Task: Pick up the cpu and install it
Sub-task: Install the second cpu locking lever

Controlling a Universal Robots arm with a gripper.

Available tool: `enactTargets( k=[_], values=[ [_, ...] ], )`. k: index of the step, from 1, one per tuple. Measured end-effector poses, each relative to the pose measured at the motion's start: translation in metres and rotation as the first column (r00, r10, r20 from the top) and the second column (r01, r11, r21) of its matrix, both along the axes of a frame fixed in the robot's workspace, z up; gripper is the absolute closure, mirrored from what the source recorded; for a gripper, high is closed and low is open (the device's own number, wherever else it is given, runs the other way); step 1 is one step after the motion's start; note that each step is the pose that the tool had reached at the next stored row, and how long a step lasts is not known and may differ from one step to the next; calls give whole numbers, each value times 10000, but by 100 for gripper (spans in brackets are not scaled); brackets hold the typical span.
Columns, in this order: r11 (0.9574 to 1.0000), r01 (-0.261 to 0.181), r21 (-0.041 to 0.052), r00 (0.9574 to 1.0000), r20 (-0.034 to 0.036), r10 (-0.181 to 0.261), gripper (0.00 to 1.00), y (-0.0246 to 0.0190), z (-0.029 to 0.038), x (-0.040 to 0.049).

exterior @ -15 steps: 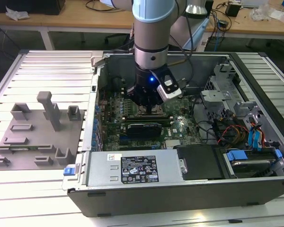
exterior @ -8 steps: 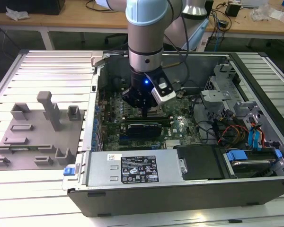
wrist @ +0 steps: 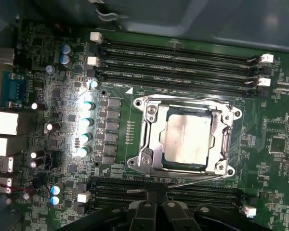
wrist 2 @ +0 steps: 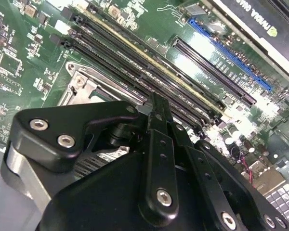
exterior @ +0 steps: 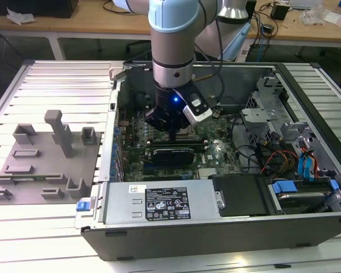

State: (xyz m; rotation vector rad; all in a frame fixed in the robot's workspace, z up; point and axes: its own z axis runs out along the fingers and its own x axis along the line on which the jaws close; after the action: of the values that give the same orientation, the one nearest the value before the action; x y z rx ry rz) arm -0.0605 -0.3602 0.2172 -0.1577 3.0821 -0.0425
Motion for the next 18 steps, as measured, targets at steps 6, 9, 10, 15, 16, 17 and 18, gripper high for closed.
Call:
enactTargets(
  k=[6, 9, 10, 15, 16, 17, 18],
  values=[
    [9999, -1, 156, 10000, -1, 1, 89, -2, -30, -68],
    [9984, 0, 564, 10000, 0, 0, 89, -29, -32, -69],
    [9978, 0, 669, 10000, 0, 0, 89, -41, -33, -69],
    [9921, 3, 1257, 10000, 1, -3, 89, -120, -42, -70],
    [9916, 7, 1296, 10000, 1, -7, 89, -147, -43, -70],
    [9913, 11, 1316, 10000, 1, -12, 89, -169, -43, -70],
    [9912, 14, 1326, 10000, 1, -14, 89, -183, -43, -70]
  ],
)
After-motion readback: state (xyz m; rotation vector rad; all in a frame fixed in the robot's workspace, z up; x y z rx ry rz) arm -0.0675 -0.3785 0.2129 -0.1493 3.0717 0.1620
